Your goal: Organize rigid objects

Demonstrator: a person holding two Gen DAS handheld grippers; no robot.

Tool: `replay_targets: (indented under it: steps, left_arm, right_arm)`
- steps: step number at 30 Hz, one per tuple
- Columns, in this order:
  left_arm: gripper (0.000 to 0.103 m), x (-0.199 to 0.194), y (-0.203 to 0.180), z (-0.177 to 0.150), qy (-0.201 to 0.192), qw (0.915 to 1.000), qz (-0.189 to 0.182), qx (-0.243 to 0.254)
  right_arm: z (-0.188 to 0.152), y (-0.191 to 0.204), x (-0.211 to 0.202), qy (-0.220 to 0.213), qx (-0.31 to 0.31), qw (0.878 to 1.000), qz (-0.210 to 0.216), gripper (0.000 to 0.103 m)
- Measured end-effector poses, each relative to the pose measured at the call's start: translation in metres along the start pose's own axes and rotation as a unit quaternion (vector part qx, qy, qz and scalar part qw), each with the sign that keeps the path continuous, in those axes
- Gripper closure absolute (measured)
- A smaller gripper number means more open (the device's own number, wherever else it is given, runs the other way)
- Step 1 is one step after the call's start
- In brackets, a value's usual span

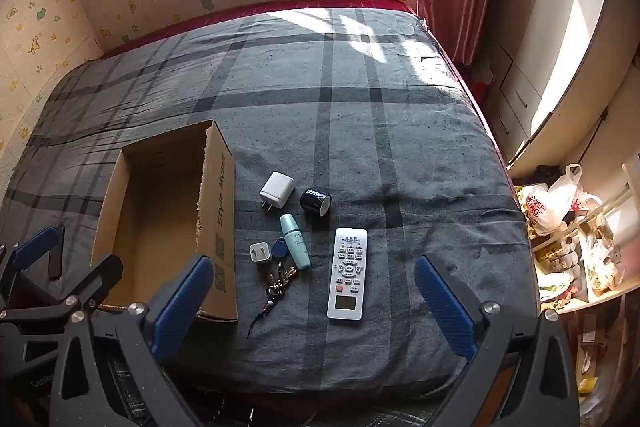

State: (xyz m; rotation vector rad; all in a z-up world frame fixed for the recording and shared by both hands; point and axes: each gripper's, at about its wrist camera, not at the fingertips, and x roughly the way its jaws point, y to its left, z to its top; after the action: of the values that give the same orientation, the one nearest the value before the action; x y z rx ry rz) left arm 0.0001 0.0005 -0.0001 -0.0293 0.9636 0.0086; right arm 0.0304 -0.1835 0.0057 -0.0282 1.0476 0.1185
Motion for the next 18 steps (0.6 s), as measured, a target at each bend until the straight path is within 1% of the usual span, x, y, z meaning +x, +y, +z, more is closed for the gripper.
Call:
replay_targets:
  steps: [1,2,11,16,18]
  left_arm:
    - [0.0,0.0002,0.0005,0.0,0.001,1.0,-0.001,-0.001]
    - [0.0,-0.0001,-0.0005,0.0001,0.0,1.0,0.007,0.005]
    - [0.0,0.0012,0.002,0.003,0.0,1.0,0.004,0.004]
    - [0.0,0.0031,0.0029,0.0057,-0.002,1.0,0.008,0.005]
    - [0.0,-0.0037,0.0038,0.0021,-0.005,1.0,0.008,0.002]
  right_arm:
    - [-0.0001,0.0,-0.0003,0.0,0.0,1.0,0.0,0.0]
    - [-0.0001,-0.0001,-0.0006,-0.001,0.0,1.0,0.0,0.0]
    - [-0.0033,-0.0002,-0.0016,-0.004,0.0,1.0,0.002,0.0]
    - [0.0011,0.0016,-0.0027,-0.003,-0.001,1.0,0.002,0.0]
    - [0.001,0.0027,-0.0037,-0.005,-0.003,1.0,0.002,0.0]
